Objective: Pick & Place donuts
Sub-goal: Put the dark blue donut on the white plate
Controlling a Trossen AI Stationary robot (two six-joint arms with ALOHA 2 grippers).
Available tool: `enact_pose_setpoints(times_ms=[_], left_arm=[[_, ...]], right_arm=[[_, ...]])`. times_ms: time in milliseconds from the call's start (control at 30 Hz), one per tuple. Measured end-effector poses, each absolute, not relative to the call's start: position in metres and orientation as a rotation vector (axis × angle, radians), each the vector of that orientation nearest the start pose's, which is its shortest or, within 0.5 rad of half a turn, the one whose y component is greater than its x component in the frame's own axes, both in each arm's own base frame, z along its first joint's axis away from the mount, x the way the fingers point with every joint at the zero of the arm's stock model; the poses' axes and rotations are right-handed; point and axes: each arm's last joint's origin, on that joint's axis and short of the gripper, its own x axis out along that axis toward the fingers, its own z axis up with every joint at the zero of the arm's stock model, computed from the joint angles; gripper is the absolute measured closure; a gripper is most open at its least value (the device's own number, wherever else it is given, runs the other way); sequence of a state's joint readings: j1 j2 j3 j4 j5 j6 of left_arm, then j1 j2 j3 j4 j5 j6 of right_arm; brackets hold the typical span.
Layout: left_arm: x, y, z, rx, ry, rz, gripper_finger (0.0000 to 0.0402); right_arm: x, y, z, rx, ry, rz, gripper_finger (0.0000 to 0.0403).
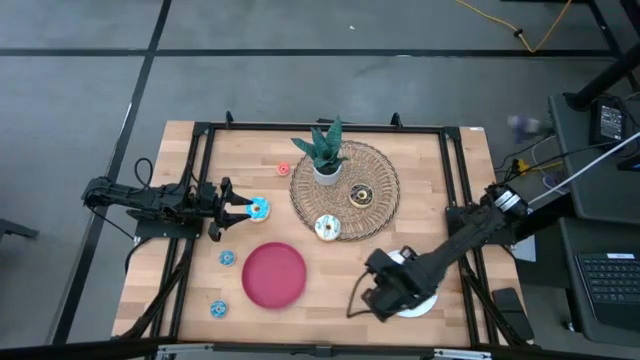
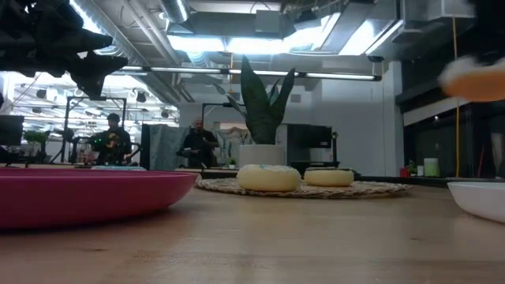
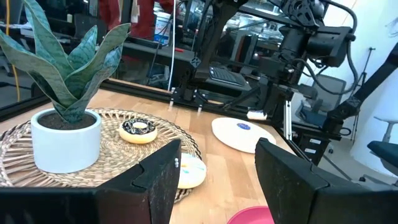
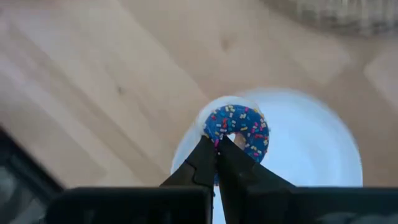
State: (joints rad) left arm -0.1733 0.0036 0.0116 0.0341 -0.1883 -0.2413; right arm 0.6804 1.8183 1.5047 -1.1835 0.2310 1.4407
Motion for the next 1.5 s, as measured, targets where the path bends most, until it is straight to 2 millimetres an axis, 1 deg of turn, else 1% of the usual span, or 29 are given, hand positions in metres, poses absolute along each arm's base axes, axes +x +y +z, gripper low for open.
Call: enact_pose_setpoints(times_ms=[67,200,400,667,900,1267,1400,1500], left_arm=[[0.096,-0.011,0.170,-0.249,-0.043,0.010,0.0203],[0.096,-0.011,0.170,-0.249,-0.043,0.010,0.0203],[0.096,-0.011,0.170,-0.249,-0.043,0.010,0.0203],[0.096,-0.011,0.171,-0.249,-0.043,0.010,0.0203],[0.096,-0.011,0.170,-0.249,-0.043,0.010,0.0203],[0.096,-0.011,0.170,-0.249,-0.043,0.010,0.0203],[0.096,-0.011,0.170,-0.249,-0.043,0.010,0.0203],[0.096,-0.011,0.170,-0.249,-0.043,0.010,0.0203]], right_arm=[[0.261,0.216,0.244,0.564,1.264,-0.618,0.0393],[0.244,0.227,0.233,0.567,1.309,-0.617,0.0393],[0.223,0.242,0.213,0.558,1.353,-0.594,0.0393],[0.206,0.252,0.193,0.548,1.377,-0.526,0.0392],[0.192,0.255,0.177,0.509,1.407,-0.506,0.0390],[0.188,0.257,0.162,0.525,1.397,-0.434,0.0389],[0.186,0.255,0.162,0.493,1.403,-0.449,0.0388],[0.186,0.254,0.162,0.470,1.406,-0.436,0.0377]])
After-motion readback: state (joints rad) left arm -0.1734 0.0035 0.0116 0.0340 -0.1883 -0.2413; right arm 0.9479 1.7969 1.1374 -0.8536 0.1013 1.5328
